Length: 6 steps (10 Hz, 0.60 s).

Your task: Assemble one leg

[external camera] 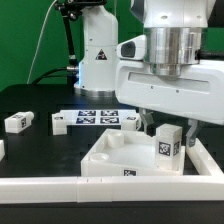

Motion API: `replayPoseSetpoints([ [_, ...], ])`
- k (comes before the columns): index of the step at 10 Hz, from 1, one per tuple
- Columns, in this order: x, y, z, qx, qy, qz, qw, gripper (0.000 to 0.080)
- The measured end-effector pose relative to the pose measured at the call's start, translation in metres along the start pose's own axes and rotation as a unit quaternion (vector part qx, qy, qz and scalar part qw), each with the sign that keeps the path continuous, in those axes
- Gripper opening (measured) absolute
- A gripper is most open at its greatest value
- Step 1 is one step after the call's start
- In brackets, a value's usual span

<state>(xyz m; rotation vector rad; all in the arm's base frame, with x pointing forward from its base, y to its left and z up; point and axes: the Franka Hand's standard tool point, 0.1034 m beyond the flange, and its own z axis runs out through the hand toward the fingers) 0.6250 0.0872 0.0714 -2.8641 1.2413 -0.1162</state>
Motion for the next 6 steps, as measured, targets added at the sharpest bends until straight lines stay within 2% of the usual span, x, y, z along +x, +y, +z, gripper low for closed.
replayPoseSetpoints([
  [6, -0.0001, 0.0003, 0.0006, 0.000, 0.000, 0.000, 1.000, 0.0649],
])
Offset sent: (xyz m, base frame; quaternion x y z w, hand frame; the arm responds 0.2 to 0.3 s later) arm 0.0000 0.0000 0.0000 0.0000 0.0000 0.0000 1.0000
